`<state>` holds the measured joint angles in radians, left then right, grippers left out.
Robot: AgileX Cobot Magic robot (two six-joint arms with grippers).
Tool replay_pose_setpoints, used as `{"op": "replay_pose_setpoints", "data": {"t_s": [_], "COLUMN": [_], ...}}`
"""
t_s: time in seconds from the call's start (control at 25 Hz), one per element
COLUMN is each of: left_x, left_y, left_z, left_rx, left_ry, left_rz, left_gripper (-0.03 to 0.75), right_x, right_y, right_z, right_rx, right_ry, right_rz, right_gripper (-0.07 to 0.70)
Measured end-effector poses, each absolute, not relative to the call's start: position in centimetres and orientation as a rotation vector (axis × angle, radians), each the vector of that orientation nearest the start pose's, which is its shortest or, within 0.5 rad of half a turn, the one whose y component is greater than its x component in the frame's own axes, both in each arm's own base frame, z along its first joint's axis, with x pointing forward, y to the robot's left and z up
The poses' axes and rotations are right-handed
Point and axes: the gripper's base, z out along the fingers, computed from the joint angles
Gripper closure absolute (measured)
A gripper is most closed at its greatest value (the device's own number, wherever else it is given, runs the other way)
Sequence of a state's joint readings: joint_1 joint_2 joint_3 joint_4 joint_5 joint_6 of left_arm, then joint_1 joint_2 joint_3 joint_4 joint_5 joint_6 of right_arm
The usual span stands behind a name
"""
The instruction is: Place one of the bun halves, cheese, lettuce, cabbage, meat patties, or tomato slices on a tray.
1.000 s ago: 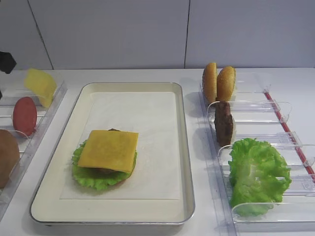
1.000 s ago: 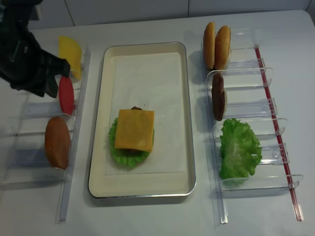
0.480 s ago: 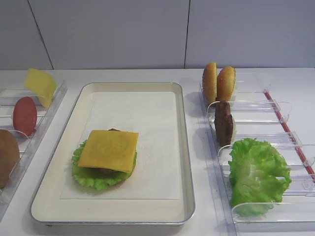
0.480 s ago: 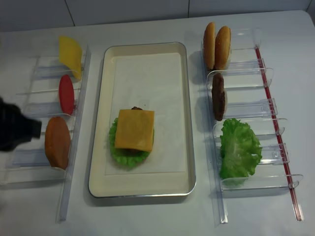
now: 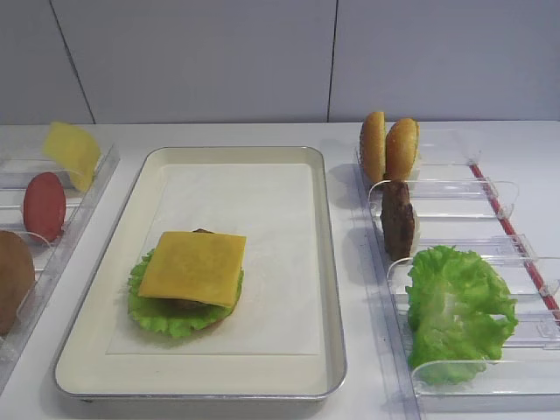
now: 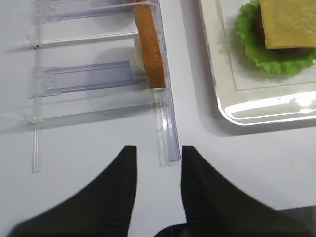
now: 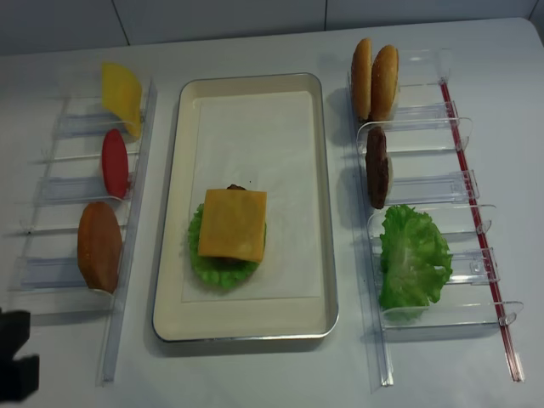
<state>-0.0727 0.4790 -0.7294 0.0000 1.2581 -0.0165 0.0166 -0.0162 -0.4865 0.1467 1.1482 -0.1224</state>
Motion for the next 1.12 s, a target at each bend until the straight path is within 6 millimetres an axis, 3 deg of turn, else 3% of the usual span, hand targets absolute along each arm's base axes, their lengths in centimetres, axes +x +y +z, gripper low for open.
{"op": "replay_pose_setpoints", "data": {"t_s": [0.28,0.52,1.12], "left_x": [1.7,0.2,-1.3], "left_y": [-0.2,-0.1,0.0], "left_z": [29.5,27.3,26.6], "left_rx": [0.065,0.061,0.058], "left_ry": [2.394,2.337,2.161], "left_rz": [-0.053,-0.059,-0.070], "left_gripper": [0.502,0.503,0.525], "right_x": [-1.0,-1.0,-1.0], "right_y": [1.2,1.2,1.2], "right_z": [26.7,26.7,26.7], "right_rx": [-0.164,-0.164,-0.162], "right_ry": [2.115,2.115,2.115], "right_rz": [0.114,0.114,0.115], "right_gripper": [0.374,0.374,0.374]}}
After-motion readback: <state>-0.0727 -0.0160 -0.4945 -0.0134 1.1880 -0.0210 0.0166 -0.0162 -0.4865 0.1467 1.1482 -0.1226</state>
